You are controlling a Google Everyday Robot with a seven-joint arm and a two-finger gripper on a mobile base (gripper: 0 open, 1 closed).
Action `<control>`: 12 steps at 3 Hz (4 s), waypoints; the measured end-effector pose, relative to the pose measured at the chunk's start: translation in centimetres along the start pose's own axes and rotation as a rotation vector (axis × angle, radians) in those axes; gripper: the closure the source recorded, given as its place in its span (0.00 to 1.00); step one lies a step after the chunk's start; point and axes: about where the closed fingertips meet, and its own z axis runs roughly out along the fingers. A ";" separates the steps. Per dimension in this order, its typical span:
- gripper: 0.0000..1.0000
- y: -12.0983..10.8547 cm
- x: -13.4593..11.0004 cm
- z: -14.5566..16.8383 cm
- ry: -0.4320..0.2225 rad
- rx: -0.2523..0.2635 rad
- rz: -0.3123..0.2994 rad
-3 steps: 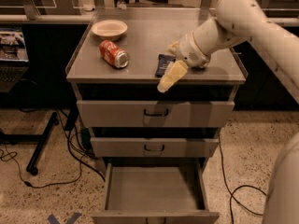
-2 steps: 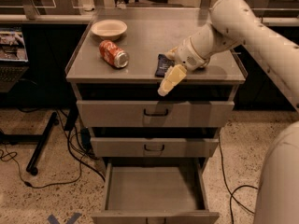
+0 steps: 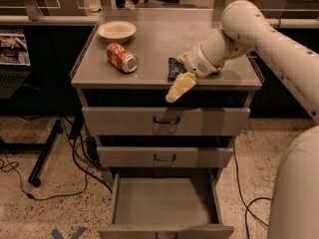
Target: Place rxbar blueberry into bottom drawer
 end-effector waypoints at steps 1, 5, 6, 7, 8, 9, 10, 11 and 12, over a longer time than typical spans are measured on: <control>0.40 0.0 0.0 0.0 0.000 0.000 0.000; 1.00 0.0 0.0 0.0 0.000 0.000 0.000; 1.00 0.1 -0.4 -0.5 0.000 0.000 0.000; 1.00 0.1 -0.4 -0.6 0.000 0.000 -0.001; 1.00 1.3 -2.4 -3.0 -0.033 -0.002 -0.044; 1.00 2.6 -4.4 -5.6 -0.065 0.000 -0.081; 1.00 3.2 -5.3 -7.1 -0.086 0.005 -0.094; 1.00 3.6 -6.1 -7.2 -0.109 -0.021 -0.112; 1.00 6.1 -5.8 -7.7 -0.159 -0.113 -0.147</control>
Offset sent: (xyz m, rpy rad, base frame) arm 0.0000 0.0000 0.0000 0.0000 0.0000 0.0000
